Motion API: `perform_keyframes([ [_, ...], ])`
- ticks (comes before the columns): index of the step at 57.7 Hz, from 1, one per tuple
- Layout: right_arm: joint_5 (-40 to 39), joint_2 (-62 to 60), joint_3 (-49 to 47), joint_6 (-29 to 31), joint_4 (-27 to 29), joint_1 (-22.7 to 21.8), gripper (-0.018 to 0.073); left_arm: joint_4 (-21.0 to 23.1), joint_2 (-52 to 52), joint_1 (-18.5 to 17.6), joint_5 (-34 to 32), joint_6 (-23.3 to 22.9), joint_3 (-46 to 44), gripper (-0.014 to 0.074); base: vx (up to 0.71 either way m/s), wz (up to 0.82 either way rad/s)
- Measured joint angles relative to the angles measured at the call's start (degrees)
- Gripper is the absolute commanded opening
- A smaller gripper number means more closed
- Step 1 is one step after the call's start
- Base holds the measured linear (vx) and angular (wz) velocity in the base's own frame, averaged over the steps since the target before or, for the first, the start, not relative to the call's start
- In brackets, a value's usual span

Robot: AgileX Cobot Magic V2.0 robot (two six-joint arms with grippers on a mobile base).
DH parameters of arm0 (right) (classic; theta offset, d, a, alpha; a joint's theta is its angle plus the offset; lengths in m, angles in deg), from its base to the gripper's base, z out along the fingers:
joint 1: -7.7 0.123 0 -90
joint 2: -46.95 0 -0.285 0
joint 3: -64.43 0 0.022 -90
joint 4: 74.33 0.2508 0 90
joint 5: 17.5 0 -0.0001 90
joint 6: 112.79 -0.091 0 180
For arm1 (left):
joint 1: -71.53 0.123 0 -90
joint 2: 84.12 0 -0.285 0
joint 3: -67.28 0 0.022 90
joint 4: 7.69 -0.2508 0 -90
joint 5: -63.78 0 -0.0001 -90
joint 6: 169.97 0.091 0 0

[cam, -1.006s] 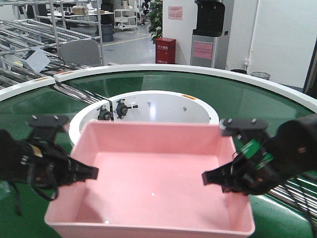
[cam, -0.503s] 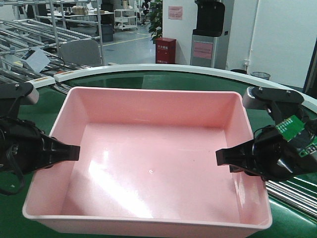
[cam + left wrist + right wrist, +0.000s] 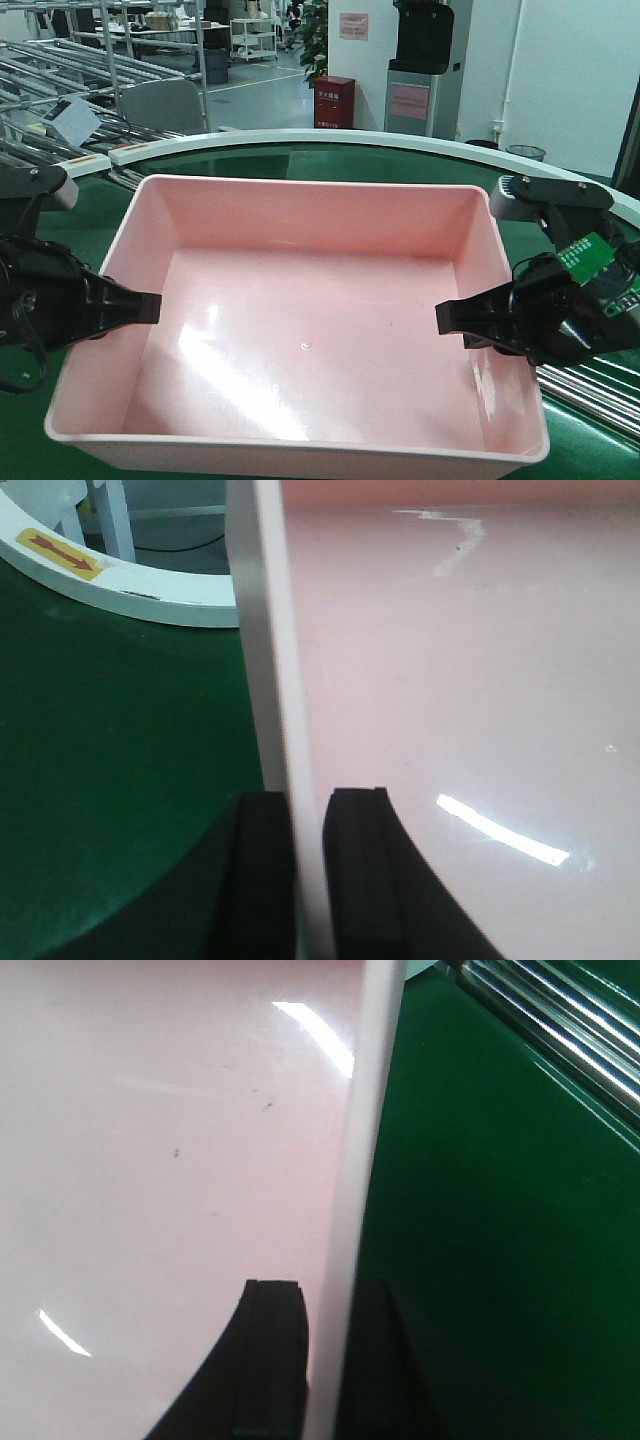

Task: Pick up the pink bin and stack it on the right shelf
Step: 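Hold the pink bin with both grippers while the base drives to the table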

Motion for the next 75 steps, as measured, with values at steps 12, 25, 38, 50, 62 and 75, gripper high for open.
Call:
perform_keyframes([
  [12, 0.08, 0.0, 0.0, 0.0, 0.0, 0.0, -0.0008, 0.0, 0.0, 0.0, 0.0, 0.0, 0.0, -0.0001, 0.0, 0.0],
  [25, 0.08, 0.18, 0.0, 0.0, 0.06, 0.0, -0.0008, -0.04, 0.0, 0.0, 0.0, 0.0, 0.0, -0.0001, -0.06, -0.05],
  [38, 0.08, 0.18, 0.0, 0.0, 0.06, 0.0, -0.0008, -0.04, 0.06, 0.0, 0.0, 0.0, 0.0, -0.0001, -0.17, -0.19],
  [50, 0.08, 0.18, 0.0, 0.0, 0.06, 0.0, -0.0008, -0.04, 0.06, 0.0, 0.05, 0.0, 0.0, -0.0001, -0.2, -0.41],
  [62, 0.18, 0.18, 0.0, 0.0, 0.06, 0.0, -0.0008, -0.04, 0.06, 0.0, 0.05, 0.0, 0.0, -0.0001, -0.19, -0.61],
  [75, 0.23, 0.18, 0.0, 0.0, 0.06, 0.0, -0.0008, -0.04, 0.06, 0.0, 0.05, 0.0, 0.0, -0.0001, -0.18, -0.67],
])
